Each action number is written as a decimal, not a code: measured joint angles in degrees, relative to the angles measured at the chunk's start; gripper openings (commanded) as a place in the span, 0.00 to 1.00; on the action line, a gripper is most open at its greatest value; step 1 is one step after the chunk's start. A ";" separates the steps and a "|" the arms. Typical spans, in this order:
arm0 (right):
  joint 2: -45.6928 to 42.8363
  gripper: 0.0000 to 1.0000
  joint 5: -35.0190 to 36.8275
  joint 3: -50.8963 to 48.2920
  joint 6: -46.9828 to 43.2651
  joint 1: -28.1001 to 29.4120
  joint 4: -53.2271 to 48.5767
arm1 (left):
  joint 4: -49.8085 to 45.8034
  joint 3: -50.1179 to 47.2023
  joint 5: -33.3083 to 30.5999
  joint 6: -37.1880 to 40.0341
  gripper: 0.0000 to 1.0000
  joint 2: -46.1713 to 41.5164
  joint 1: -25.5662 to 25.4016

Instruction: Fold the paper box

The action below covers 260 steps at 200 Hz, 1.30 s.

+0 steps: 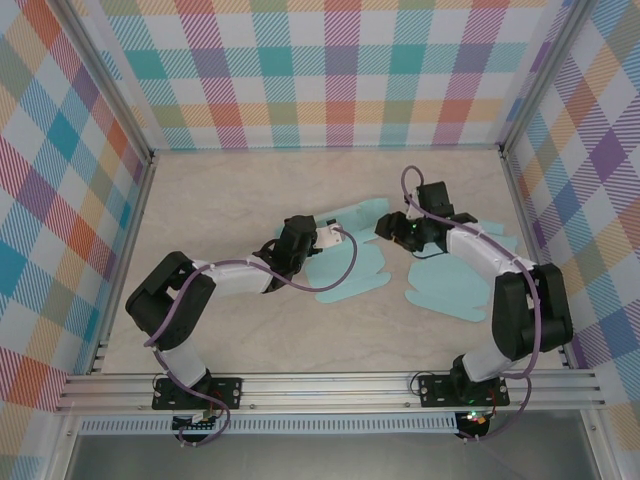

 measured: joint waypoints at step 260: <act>20.41 0.28 -10.86 -0.81 8.35 -0.09 33.53 | -0.02 2.03 -1.11 -0.28 0.00 2.16 0.00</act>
